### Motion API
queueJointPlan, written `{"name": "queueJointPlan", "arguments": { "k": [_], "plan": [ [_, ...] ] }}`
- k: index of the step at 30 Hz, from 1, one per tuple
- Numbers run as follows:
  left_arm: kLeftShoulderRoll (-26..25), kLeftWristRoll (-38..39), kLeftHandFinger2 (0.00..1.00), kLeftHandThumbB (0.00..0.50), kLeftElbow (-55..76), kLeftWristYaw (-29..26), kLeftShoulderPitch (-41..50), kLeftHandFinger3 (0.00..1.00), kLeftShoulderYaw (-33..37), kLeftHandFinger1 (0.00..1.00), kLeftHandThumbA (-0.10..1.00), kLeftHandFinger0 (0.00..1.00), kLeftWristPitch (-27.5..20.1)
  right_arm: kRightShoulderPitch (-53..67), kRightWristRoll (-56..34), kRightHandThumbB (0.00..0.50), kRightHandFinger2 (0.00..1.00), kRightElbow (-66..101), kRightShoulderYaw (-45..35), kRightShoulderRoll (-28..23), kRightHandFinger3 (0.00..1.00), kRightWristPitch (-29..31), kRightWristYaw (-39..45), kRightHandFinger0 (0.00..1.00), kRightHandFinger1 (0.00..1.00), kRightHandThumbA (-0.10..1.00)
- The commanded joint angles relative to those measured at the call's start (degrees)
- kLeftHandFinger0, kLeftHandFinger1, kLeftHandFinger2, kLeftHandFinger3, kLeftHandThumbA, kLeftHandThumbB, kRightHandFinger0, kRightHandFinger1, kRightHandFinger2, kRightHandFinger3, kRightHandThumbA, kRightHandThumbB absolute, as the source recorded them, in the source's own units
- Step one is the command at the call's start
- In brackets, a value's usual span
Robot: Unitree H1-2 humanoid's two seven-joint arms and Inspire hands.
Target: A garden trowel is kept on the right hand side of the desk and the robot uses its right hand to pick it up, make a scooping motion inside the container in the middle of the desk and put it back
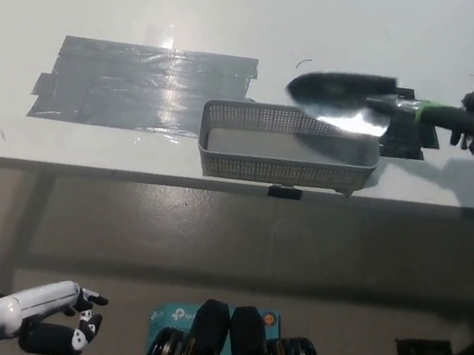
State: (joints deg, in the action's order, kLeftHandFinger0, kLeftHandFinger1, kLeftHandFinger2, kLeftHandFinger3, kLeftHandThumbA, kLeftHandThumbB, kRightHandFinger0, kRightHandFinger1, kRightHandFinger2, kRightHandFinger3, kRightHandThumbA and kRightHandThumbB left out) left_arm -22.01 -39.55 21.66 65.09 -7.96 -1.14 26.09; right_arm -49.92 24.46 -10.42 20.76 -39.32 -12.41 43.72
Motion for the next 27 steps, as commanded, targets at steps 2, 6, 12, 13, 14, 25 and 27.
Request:
{"name": "queueJointPlan", "arguments": {
  "k": [2,6,12,13,14,25,27],
  "plan": [
    [-1.80,0.40,1.00,0.005,0.89,3.70,-0.90,1.00,-0.41,1.00,1.00,1.00,0.84,-1.15,-3.17,0.193,0.43,6.23,-0.41,-4.62,0.24,0.23,6.81,0.00,0.26,-0.10],
    [-1.33,-0.32,1.00,0.005,0.59,4.50,-1.05,1.00,-0.90,1.00,1.00,1.00,0.84,-1.97,-5.31,0.224,0.48,6.16,-1.71,-5.90,0.30,-0.41,8.87,0.00,0.30,-0.10],
    [-1.55,0.43,1.00,0.004,0.80,3.72,-0.67,1.00,-0.76,0.99,1.00,1.00,0.84,-4.32,-2.56,0.215,0.31,5.88,-0.77,-7.22,0.23,-3.27,10.80,0.00,0.10,-0.10],
    [-1.49,0.29,1.00,0.002,0.87,3.84,-0.66,1.00,-0.78,1.00,1.00,1.00,0.84,-4.63,-3.20,0.196,0.30,5.40,-1.20,-6.90,0.22,-4.57,11.07,0.00,0.08,-0.10],
    [-1.48,0.28,1.00,0.002,0.88,3.85,-0.66,1.00,-0.78,1.00,1.00,1.00,0.84,-4.67,-3.24,0.196,0.30,5.36,-1.26,-6.85,0.21,-4.77,11.17,0.00,0.07,-0.10],
    [-1.40,-1.08,1.00,0.005,1.76,5.01,-0.33,1.00,-0.03,1.00,1.00,1.00,0.84,-10.38,-0.40,0.206,0.29,0.57,2.38,-4.70,0.14,-3.97,12.86,0.00,0.05,-0.10],
    [-1.43,-0.29,1.00,0.003,1.77,4.40,-0.37,1.00,0.10,1.00,1.00,1.00,0.84,-11.52,0.45,0.215,0.32,0.09,3.35,-4.49,0.12,-4.31,13.37,0.00,0.08,-0.10]
  ]
}}
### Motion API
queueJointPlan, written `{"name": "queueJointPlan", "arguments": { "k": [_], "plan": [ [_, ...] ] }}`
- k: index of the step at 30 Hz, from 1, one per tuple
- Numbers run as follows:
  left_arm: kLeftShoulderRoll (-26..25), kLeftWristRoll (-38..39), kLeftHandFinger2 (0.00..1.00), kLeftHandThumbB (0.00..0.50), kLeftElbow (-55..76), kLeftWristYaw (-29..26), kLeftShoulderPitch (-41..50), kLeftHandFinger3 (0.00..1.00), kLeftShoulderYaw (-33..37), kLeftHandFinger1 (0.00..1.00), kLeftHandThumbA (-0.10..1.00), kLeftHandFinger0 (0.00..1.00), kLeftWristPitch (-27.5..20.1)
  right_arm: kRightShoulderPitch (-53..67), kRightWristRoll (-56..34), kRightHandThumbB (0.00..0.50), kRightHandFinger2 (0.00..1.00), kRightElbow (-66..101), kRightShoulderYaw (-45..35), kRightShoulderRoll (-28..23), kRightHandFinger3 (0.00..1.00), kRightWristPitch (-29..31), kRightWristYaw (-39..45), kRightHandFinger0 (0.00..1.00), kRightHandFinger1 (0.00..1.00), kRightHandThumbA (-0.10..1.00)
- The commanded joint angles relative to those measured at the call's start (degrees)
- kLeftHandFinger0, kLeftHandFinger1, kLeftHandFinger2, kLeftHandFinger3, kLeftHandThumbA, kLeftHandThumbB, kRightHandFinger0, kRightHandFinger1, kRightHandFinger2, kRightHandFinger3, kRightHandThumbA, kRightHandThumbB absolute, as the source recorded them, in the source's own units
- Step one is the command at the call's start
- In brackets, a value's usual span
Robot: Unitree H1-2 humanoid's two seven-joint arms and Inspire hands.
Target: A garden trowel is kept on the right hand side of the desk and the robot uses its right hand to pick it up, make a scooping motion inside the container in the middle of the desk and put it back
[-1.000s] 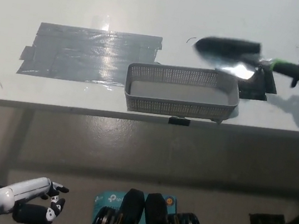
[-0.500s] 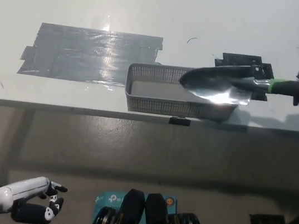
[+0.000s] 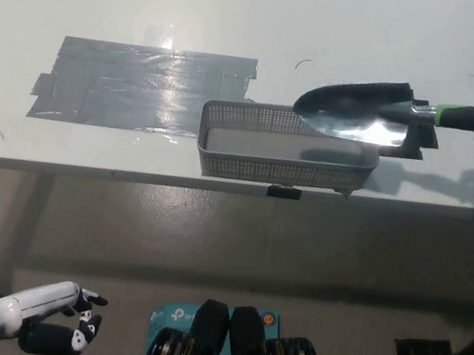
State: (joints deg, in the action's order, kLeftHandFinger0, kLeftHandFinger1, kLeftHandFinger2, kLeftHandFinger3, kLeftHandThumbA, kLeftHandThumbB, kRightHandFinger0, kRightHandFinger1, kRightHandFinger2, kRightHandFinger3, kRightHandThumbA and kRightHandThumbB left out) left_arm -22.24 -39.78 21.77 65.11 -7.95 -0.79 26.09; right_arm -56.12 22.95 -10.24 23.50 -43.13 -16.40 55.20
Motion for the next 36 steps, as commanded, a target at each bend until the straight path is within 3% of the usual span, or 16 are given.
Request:
{"name": "queueJointPlan", "arguments": {
  "k": [1,4,8,11,12,13,15,18,20,22,25,26,27,31,33,36],
  "plan": [
    [-1.30,0.13,1.00,0.003,1.67,4.26,-0.40,1.00,-0.15,1.00,1.00,1.00,0.83,-5.57,2.00,0.214,0.32,-0.08,0.85,-0.64,0.12,-0.76,2.03,0.00,0.08,-0.10],
    [-0.98,-0.11,1.00,0.005,1.45,4.37,-0.55,1.00,-0.51,0.99,1.00,1.00,0.83,-7.81,3.36,0.226,0.28,-0.15,2.49,-0.23,0.04,-2.99,3.59,0.00,0.04,-0.10],
    [-1.17,-0.51,1.00,0.004,1.71,4.56,-0.70,1.00,-0.50,1.00,1.00,1.00,0.83,-10.46,4.74,0.252,0.33,-1.47,4.62,-0.55,0.07,-2.14,5.32,0.00,0.08,-0.10],
    [-0.92,-1.09,1.00,0.002,1.98,5.37,-0.99,1.00,-1.12,1.00,1.00,1.00,0.83,-12.39,5.76,0.205,0.37,-2.68,5.98,-1.06,0.11,-0.73,6.40,0.00,0.11,-0.10],
    [-0.75,-0.62,1.00,0.000,1.92,5.39,-0.97,1.00,-1.41,1.00,1.00,1.00,0.83,-12.83,5.65,0.216,0.36,-2.78,6.20,-1.33,0.11,-0.49,6.96,0.00,0.10,-0.10],
    [-0.73,-0.86,1.00,0.000,2.10,5.54,-0.95,1.00,-1.45,1.00,1.00,1.00,0.83,-13.46,5.42,0.271,0.35,-3.48,6.32,-1.54,0.05,-1.08,7.98,0.00,0.10,-0.10],
    [-0.71,-0.59,1.00,0.000,1.90,5.37,-0.93,1.00,-1.48,1.00,1.00,1.00,0.83,-14.28,5.85,0.299,0.34,-4.36,6.63,-1.72,0.00,-1.85,9.06,0.00,0.09,-0.10],
    [-1.20,-0.65,1.00,0.001,2.20,4.97,-0.89,1.00,-0.94,1.00,1.00,1.00,0.83,-15.82,9.55,0.249,0.36,-5.66,8.28,-1.96,0.00,-5.61,10.40,0.00,0.06,-0.10],
    [-0.98,-0.67,1.00,0.000,2.35,5.01,-0.63,1.00,-1.02,1.00,1.00,1.00,0.83,-16.27,10.68,0.250,0.39,-7.11,8.86,-2.00,0.01,-4.60,9.87,0.00,0.06,-0.10],
    [-0.77,-1.09,1.00,0.000,2.43,5.65,-0.77,1.00,-1.29,1.00,1.00,1.00,0.83,-16.62,11.20,0.263,0.49,-9.53,9.11,-1.92,0.08,-2.97,8.85,0.00,0.12,-0.10],
    [-0.71,-1.28,1.00,0.003,2.22,5.78,-0.85,1.00,-1.33,1.00,1.00,1.00,0.83,-16.62,11.32,0.262,0.51,-10.77,8.91,-1.60,0.16,-3.26,8.91,0.00,0.13,-0.10],
    [-0.74,-1.63,1.00,0.008,2.34,5.77,-0.86,1.00,-1.20,1.00,1.00,1.00,0.83,-16.33,12.62,0.254,0.57,-9.18,9.51,-1.64,0.29,-5.36,10.15,0.00,0.17,-0.10],
    [-0.43,-1.83,1.00,0.004,2.49,6.21,-0.91,1.00,-1.57,1.00,1.00,1.00,0.83,-16.14,13.70,0.234,0.58,-8.60,10.03,-1.65,0.45,-5.80,10.42,0.00,0.21,-0.10],
    [-0.80,-0.76,1.00,0.000,2.04,5.62,-1.08,1.00,-1.42,1.00,1.00,1.00,0.83,-16.38,16.23,0.186,0.60,-8.00,11.24,-1.46,0.64,-6.12,11.35,0.00,0.24,-0.10],
    [-0.58,-1.07,1.00,0.001,2.17,5.65,-1.02,1.00,-1.48,1.00,1.00,1.00,0.83,-16.51,17.00,0.116,0.68,-9.70,11.54,-0.58,0.90,-6.55,11.04,0.00,0.32,-0.10],
    [-0.09,-1.21,1.00,0.000,3.19,5.84,-0.73,1.00,-1.67,1.00,1.00,1.00,0.83,-16.35,17.39,0.057,0.74,-9.63,11.55,0.43,0.93,-6.86,10.64,0.00,0.36,-0.10]
  ]
}}
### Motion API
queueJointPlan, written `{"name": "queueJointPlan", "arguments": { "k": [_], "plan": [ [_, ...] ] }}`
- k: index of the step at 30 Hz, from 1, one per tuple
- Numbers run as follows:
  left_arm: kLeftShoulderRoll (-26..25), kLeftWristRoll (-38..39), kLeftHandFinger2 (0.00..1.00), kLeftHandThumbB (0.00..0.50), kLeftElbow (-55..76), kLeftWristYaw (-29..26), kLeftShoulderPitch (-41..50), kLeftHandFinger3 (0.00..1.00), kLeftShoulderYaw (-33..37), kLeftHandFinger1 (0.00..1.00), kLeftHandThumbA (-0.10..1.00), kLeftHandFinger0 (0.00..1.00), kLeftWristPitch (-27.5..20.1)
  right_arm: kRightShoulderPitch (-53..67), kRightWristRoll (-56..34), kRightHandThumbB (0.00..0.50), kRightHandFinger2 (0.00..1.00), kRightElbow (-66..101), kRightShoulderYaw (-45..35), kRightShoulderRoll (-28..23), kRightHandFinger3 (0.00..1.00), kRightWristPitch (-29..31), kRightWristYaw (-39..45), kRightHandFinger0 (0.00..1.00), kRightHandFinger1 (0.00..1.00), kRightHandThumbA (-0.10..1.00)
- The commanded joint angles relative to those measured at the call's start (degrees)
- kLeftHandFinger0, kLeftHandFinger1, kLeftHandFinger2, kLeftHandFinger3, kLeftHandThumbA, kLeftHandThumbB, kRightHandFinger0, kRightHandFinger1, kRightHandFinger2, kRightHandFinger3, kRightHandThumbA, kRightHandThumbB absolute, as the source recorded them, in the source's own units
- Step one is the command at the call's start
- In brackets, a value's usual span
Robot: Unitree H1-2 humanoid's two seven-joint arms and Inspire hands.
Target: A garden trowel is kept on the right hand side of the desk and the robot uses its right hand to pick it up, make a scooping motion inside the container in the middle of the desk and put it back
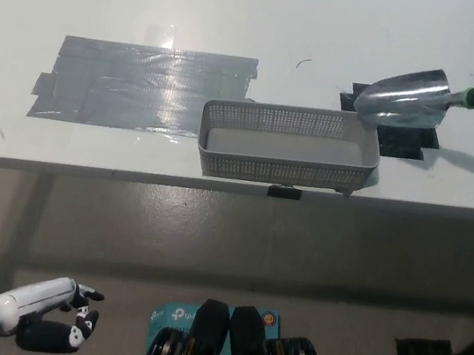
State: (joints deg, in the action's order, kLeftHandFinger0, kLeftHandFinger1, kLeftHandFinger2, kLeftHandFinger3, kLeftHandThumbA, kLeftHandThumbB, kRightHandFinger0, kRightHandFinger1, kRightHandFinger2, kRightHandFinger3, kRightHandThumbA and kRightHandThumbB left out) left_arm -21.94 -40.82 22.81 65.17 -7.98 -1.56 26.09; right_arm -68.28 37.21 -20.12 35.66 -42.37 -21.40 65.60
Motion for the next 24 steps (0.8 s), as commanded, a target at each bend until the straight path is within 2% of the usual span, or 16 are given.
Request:
{"name": "queueJointPlan", "arguments": {
  "k": [1,2,3,4,7,8,9,10,14,17,18,21,22,24],
  "plan": [
    [-0.19,-0.61,1.00,0.000,2.22,6.13,-0.83,1.00,-1.04,1.00,1.00,1.00,0.84,-4.18,2.80,0.067,0.63,0.30,-0.83,0.12,0.71,-2.10,0.33,0.00,0.27,-0.10],
    [-0.13,-0.75,1.00,0.000,2.28,6.23,-0.95,1.00,-1.10,1.00,1.00,1.00,0.84,-4.22,2.82,0.077,0.63,0.28,-0.97,0.16,0.64,-2.08,0.34,0.00,0.24,-0.10],
    [-0.59,-0.51,1.00,0.000,2.12,6.00,-1.26,1.00,-0.52,1.00,1.00,1.00,0.84,-4.36,2.82,0.062,0.61,-0.44,-0.35,0.88,0.58,1.29,-0.70,0.00,0.23,-0.10],
    [-0.24,-0.59,1.00,0.000,2.04,6.26,-1.40,1.00,-0.90,1.00,1.00,1.00,0.84,-4.48,3.42,0.064,0.58,-0.75,-0.15,1.31,0.53,0.67,-0.76,0.00,0.20,-0.10],
    [-0.20,-1.35,1.00,0.003,1.85,6.98,-2.12,1.00,-0.82,0.99,1.00,1.00,0.84,-4.58,3.52,0.029,0.50,-0.81,-0.44,2.11,0.49,0.62,-0.78,0.00,0.10,-0.10],
    [-0.26,-1.39,1.00,0.002,1.90,6.97,-2.30,1.00,-0.83,0.99,1.00,1.00,0.84,-5.00,4.24,0.007,0.47,-1.32,-0.23,2.94,0.44,-0.31,-0.45,0.00,0.08,-0.10],
    [-0.34,-1.36,1.00,0.000,2.06,7.08,-2.45,1.00,-0.85,0.99,1.00,1.00,0.84,-4.97,4.33,0.000,0.46,-0.45,-0.35,2.94,0.46,-0.10,-0.45,0.00,0.07,-0.10],
    [-0.37,-1.16,1.00,0.000,2.17,7.21,-2.51,1.00,-1.01,0.99,1.00,1.00,0.84,-4.94,4.08,0.000,0.44,-0.26,-0.62,2.94,0.41,0.23,-0.44,0.00,0.05,-0.10],
    [-0.40,-1.49,1.00,0.000,2.25,7.06,-2.48,1.00,-0.85,1.00,1.00,1.00,0.84,-4.36,2.72,0.000,0.45,1.16,-2.12,2.34,0.36,0.71,-0.24,0.00,0.04,-0.10],
    [-0.79,-0.54,1.00,0.000,2.08,6.66,-2.47,1.00,-0.80,1.00,1.00,1.00,0.84,-4.39,3.61,0.000,0.51,1.58,-1.80,2.03,0.47,0.68,0.00,0.00,0.09,-0.10],
    [-0.64,-0.80,1.00,0.005,2.04,6.95,-2.54,1.00,-1.03,1.00,1.00,1.00,0.84,-4.39,3.51,0.006,0.53,1.77,-1.82,1.79,0.44,1.02,0.15,0.00,0.11,-0.10],
    [-0.49,-1.20,1.00,0.004,2.00,7.41,-2.64,1.00,-1.35,1.00,1.00,1.00,0.84,-4.34,3.00,0.106,0.54,2.15,-2.17,1.35,0.44,2.13,0.01,0.00,0.16,-0.10],
    [-0.59,-1.09,1.00,0.000,2.00,7.21,-2.66,1.00,-1.13,1.00,1.00,1.00,0.84,-4.26,3.03,0.120,0.57,2.45,-2.18,0.80,0.48,3.24,-0.18,0.00,0.20,-0.10],
    [-0.77,-0.92,1.00,0.000,2.07,6.88,-2.62,1.00,-0.86,1.00,1.00,1.00,0.84,-3.99,2.92,0.152,0.61,2.77,-2.48,0.52,0.41,2.92,0.11,0.00,0.27,-0.10]
  ]
}}
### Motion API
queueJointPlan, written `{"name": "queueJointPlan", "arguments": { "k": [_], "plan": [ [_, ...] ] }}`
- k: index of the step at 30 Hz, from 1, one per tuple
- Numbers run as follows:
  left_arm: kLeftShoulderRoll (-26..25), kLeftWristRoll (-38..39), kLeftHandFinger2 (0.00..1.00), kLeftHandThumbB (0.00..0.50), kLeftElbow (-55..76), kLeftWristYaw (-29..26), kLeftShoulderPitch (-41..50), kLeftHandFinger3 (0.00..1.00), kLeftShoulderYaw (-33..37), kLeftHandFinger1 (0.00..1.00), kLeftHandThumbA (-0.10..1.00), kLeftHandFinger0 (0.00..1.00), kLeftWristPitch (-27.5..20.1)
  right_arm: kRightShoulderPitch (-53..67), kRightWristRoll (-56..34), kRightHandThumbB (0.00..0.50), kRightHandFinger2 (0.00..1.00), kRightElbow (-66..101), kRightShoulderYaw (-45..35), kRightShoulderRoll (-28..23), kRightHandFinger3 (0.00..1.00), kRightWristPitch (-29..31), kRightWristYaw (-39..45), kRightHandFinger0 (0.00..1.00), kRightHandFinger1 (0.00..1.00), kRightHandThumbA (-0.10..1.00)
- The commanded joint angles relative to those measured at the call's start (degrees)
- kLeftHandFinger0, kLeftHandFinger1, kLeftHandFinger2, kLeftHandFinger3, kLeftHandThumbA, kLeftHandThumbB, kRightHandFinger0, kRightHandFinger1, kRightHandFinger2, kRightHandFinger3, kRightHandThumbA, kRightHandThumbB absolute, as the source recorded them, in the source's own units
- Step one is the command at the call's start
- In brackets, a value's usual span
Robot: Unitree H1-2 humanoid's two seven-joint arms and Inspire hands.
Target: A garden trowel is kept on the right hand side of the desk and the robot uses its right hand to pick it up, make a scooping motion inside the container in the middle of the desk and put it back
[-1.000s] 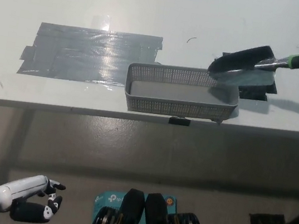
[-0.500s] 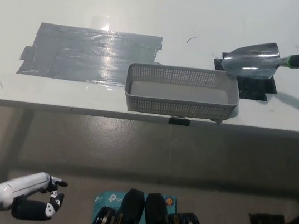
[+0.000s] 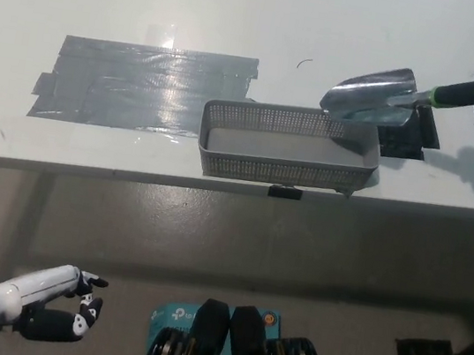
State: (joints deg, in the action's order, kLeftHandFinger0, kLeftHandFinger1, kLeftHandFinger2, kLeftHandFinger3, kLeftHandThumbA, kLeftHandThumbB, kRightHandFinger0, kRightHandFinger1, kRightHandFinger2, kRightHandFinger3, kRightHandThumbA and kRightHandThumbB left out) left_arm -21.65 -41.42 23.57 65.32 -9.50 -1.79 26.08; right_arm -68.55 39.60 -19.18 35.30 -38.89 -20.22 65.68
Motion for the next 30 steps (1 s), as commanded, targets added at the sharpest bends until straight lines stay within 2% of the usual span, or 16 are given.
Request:
{"name": "queueJointPlan", "arguments": {
  "k": [1,3,5,8,9,11,14,15,18,22,23,25,26,27,28,30],
  "plan": [
    [-0.98,-0.18,1.00,0.000,1.32,6.73,-1.08,1.00,-0.73,1.00,1.00,1.00,0.85,-3.58,0.46,0.145,0.61,1.97,-2.26,-3.05,0.36,1.47,0.25,0.00,0.28,-0.10],
    [-0.71,-0.22,1.00,0.000,1.41,6.89,-1.01,1.00,-1.05,1.00,1.00,1.00,0.85,-2.78,0.44,0.152,0.54,2.36,-2.70,-3.26,0.23,0.53,0.43,0.00,0.24,-0.10],
    [-0.63,-0.73,1.00,0.002,1.46,7.11,-1.01,1.00,-1.01,1.00,1.00,1.00,0.85,-2.46,0.47,0.162,0.48,2.22,-2.69,-3.31,0.19,-0.60,1.53,0.00,0.15,-0.10],
    [-0.64,-0.76,1.00,0.004,1.39,7.08,-1.67,1.00,-0.81,1.00,1.00,1.00,0.85,-1.71,0.42,0.185,0.44,2.84,-3.28,-3.97,0.20,0.05,1.28,0.00,0.09,-0.10],
    [-0.75,-0.69,1.00,0.007,1.31,6.99,-1.81,1.00,-0.62,0.99,1.00,1.00,0.85,-1.34,0.86,0.193,0.46,3.28,-3.13,-4.22,0.25,0.80,0.90,0.00,0.10,-0.10],
    [-0.92,-0.08,1.00,0.000,1.15,6.69,-2.03,1.00,-0.42,0.98,1.00,1.00,0.85,-0.47,1.52,0.131,0.49,3.98,-2.61,-4.18,0.26,0.96,1.02,0.00,0.13,-0.10],
    [-0.83,-0.78,1.00,0.015,0.88,7.45,-2.57,1.00,-0.73,1.00,1.00,1.00,0.85,1.72,1.97,0.131,0.47,4.46,-2.25,-3.50,0.16,-0.83,1.35,0.00,0.13,-0.10],
    [-0.85,-0.82,1.00,0.017,1.06,7.45,-2.63,1.00,-0.75,1.00,1.00,1.00,0.85,2.50,2.49,0.161,0.46,4.96,-2.04,-3.40,0.18,-1.22,1.25,0.00,0.12,-0.10],
    [-1.35,-0.50,1.00,0.007,1.03,7.39,-2.92,1.00,-0.46,1.00,1.00,1.00,0.85,3.76,2.35,0.141,0.58,5.20,-1.64,-3.29,0.24,0.16,1.31,0.00,0.20,-0.10],
    [-1.08,-0.35,1.00,0.000,1.43,7.45,-3.06,1.00,-0.75,1.00,1.00,1.00,0.85,6.48,2.44,0.070,0.69,6.31,-2.13,-3.04,0.42,-0.05,0.53,0.00,0.33,-0.10],
    [-1.11,-0.31,1.00,0.000,1.42,7.45,-3.07,1.00,-0.68,1.00,1.00,1.00,0.85,6.78,3.28,0.037,0.64,5.75,-1.63,-2.67,0.39,-0.09,0.34,0.00,0.28,-0.10],
    [-0.99,-0.75,1.00,0.003,1.57,7.44,-3.02,1.00,-0.72,1.00,1.00,1.00,0.85,6.82,3.95,0.034,0.64,4.90,-1.33,-2.12,0.34,-0.18,0.13,0.00,0.27,-0.10],
    [-1.04,-0.72,1.00,0.006,1.70,7.44,-2.98,1.00,-0.54,1.00,1.00,1.00,0.85,6.96,4.45,0.065,0.65,4.88,-1.09,-2.14,0.34,-0.19,0.14,0.00,0.29,-0.10],
    [-1.12,-0.52,1.00,0.001,1.75,7.44,-3.01,1.00,-0.33,1.00,1.00,1.00,0.85,6.72,5.26,0.081,0.67,4.32,-0.57,-1.91,0.39,-0.14,0.11,0.00,0.30,-0.10],
    [-1.18,-0.46,1.00,0.000,1.78,7.44,-3.05,1.00,-0.22,1.00,1.00,1.00,0.85,6.59,5.56,0.074,0.70,3.79,-0.43,-1.58,0.49,-0.29,0.03,0.00,0.32,-0.10],
    [-1.07,-0.41,1.00,0.000,1.70,7.45,-3.07,1.00,-0.26,1.00,1.00,1.00,0.85,6.36,6.10,0.030,0.77,2.71,0.01,-1.17,0.53,0.26,-0.48,0.00,0.37,-0.10]
  ]
}}
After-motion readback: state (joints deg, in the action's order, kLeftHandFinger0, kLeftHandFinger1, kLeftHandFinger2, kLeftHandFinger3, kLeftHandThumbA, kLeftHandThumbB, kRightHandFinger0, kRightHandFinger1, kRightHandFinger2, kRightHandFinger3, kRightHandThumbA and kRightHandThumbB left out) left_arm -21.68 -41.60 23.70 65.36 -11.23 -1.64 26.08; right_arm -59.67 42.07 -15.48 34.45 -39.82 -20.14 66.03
